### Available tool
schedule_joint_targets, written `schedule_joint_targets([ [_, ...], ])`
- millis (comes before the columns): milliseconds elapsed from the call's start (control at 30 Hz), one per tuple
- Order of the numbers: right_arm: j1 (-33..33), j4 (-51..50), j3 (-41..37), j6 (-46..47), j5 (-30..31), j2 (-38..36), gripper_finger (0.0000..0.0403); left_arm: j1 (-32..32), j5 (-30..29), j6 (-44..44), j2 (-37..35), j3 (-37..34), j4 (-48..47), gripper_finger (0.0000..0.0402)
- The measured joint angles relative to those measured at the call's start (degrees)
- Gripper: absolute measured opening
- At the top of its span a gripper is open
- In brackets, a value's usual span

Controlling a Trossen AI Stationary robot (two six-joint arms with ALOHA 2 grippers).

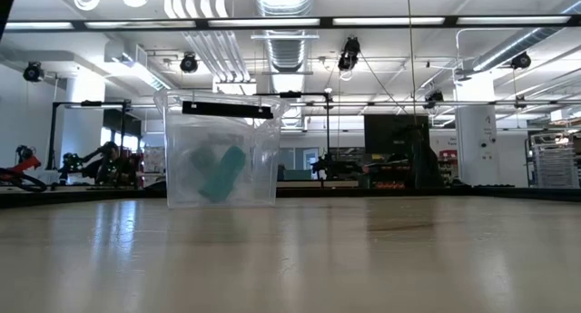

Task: Roll bandage
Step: Close the transparent bin

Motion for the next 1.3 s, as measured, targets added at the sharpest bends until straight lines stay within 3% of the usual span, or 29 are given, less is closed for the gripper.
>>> schedule_joint_targets([
  [267,0.79,0.22,0.0,-0.79,0.05,0.0,0.0031,0.05,1.57,1.47,0.0,0.0,0.38,0.0057],
  [600,0.77,1.33,0.0,-2.13,0.64,0.0,0.003,0.1,3.96,3.4,0.0,0.02,-0.33,0.0105],
  [700,0.77,1.31,0.0,-2.18,0.65,0.0,0.0032,0.1,3.38,2.96,0.0,0.02,-0.58,0.0084],
  [833,0.77,1.14,0.02,-2.09,0.64,0.0,0.0031,0.1,3.11,2.62,0.0,0.02,-0.39,0.002],
  [1300,0.75,1.34,0.09,-0.19,1.99,-0.07,0.0081,-0.03,-2.5,3.08,-0.62,-0.13,-3.78,0.0019],
])
